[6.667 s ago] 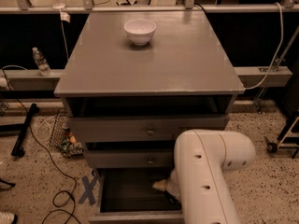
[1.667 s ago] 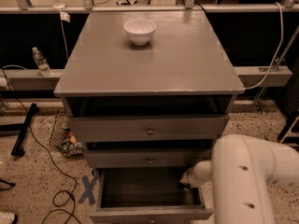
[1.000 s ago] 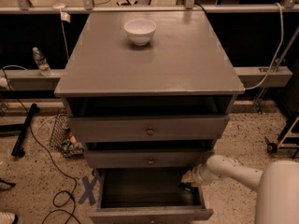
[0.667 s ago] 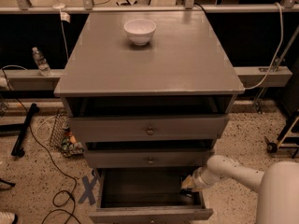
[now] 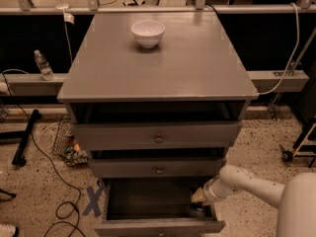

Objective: Pick rxbar blueberry from bottom drawer and place on counter

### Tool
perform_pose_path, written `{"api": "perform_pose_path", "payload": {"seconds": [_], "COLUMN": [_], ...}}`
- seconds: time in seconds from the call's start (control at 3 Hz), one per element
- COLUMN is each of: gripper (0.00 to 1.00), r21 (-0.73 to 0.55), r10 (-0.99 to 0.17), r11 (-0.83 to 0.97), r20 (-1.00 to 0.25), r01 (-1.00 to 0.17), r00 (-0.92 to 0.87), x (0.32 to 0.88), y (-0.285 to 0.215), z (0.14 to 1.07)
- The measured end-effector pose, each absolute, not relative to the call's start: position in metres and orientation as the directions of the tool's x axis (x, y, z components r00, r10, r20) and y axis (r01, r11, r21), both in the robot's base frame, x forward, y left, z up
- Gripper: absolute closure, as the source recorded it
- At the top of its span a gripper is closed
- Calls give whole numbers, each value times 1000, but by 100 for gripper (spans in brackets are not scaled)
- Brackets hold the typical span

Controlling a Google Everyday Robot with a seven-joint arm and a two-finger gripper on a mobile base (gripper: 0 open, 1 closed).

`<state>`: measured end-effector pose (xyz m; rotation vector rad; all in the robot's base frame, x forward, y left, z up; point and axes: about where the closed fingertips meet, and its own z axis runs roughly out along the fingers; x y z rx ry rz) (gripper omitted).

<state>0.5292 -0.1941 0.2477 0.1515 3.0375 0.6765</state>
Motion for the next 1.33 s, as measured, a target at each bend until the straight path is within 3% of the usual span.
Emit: {"api": "perform_pose_path", "payload": {"seconds": [1.0, 1.33], "gripper": [100, 100], "r21": [449, 448], "r10": [-202, -210], "r11": [860, 858], "r20": [-135, -136], "r01": [-242, -250], "r00": [-970, -968], "x": [436, 434], "y": [-151, -150], "z": [346, 349]}}
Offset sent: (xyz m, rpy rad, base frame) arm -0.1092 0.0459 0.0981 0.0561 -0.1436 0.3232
